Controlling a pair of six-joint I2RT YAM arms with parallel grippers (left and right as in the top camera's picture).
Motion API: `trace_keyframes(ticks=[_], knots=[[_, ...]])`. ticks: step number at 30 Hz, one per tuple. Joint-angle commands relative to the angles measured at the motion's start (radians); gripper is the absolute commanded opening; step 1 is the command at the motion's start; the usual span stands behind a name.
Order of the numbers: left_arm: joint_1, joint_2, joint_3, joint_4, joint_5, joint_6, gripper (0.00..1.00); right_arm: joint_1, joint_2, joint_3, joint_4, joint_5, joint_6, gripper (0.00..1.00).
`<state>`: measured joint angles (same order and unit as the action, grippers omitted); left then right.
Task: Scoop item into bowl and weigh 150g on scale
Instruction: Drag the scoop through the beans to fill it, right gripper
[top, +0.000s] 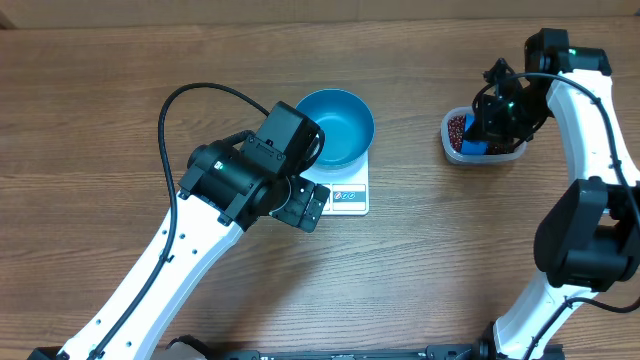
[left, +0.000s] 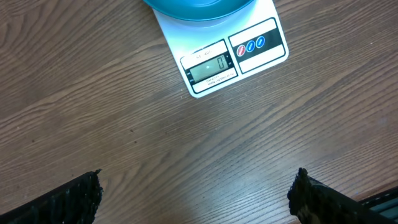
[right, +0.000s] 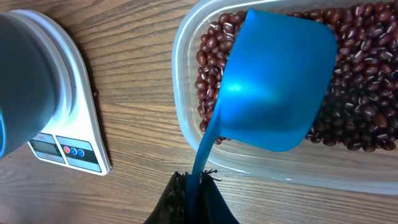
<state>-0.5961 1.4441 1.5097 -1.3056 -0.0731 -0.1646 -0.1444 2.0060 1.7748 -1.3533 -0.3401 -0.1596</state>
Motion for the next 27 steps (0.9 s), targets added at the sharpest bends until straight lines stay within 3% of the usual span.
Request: trace_keyframes(ticks=[1, 7, 27], knots=[[-0.006, 0.005, -0.002, 0.002, -0.012, -0.007, 0.99, -0.011, 0.008, 0.014, -0.004, -0.123, -0.033, 0.04], [-0.006, 0.005, -0.002, 0.002, -0.012, -0.007, 1.00, -0.068, 0.008, 0.014, -0.019, -0.229, -0.085, 0.04], [-0.006, 0.005, -0.002, 0.001, -0.012, -0.007, 1.00, -0.160, 0.009, 0.010, -0.014, -0.247, -0.089, 0.04]])
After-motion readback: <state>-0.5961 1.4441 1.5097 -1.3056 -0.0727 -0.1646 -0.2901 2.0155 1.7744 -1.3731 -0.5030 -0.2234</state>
